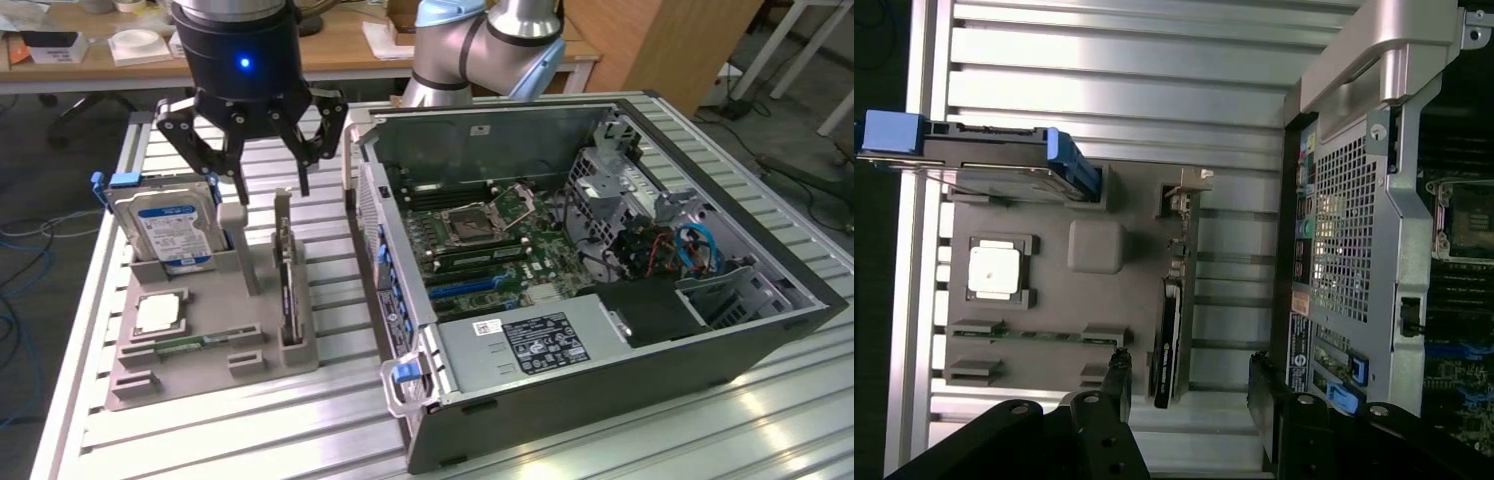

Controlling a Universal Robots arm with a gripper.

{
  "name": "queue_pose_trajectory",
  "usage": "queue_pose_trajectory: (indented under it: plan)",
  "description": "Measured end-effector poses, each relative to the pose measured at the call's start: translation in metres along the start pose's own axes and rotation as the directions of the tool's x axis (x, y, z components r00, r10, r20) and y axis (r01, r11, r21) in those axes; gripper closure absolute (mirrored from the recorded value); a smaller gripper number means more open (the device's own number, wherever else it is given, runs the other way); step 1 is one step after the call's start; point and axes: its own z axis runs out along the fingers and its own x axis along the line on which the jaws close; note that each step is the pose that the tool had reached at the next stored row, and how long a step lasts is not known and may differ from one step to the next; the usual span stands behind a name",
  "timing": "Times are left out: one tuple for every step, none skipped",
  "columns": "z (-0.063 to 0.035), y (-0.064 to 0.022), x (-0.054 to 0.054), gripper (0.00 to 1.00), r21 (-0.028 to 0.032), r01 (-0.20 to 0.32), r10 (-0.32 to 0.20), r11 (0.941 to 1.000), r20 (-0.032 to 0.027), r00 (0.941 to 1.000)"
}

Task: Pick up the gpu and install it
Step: 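Pick up the gpu and move the gpu toward the slot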

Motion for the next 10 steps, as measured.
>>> queue_pose_trajectory:
  plan:
    - [0.0003,0.0000,0.0000,0.41,0.0000,0.000,0.000,1.0000,-0.0001,1.0000]
    - [0.0007,-0.0001,0.0000,0.41,0.0000,0.000,0.000,1.0000,0.0000,1.0000]
    - [0.0010,-0.0001,0.0000,0.41,0.0000,0.000,0.000,1.0000,0.0000,1.0000]
    - [0.0013,-0.0001,0.0000,0.41,0.0000,0.000,0.000,1.0000,0.0000,1.0000]
    - [0.0016,-0.0001,0.0000,0.41,0.0000,0.000,0.000,1.0000,-0.0001,1.0000]
    - [0.0019,-0.0002,0.0000,0.41,0.0001,0.000,0.000,1.0000,-0.0001,1.0000]
    - [0.0023,-0.0002,0.0000,0.41,0.0000,0.000,0.000,1.0000,0.0000,1.0000]
    - [0.0027,-0.0002,0.0000,0.41,0.0001,0.000,0.000,1.0000,0.0000,1.0000]
    - [0.0031,-0.0002,0.0001,0.41,0.0000,0.000,0.000,1.0000,0.0000,1.0000]
    - [0.0035,-0.0003,0.0001,0.41,-0.0001,0.000,0.000,1.0000,0.0001,1.0000]
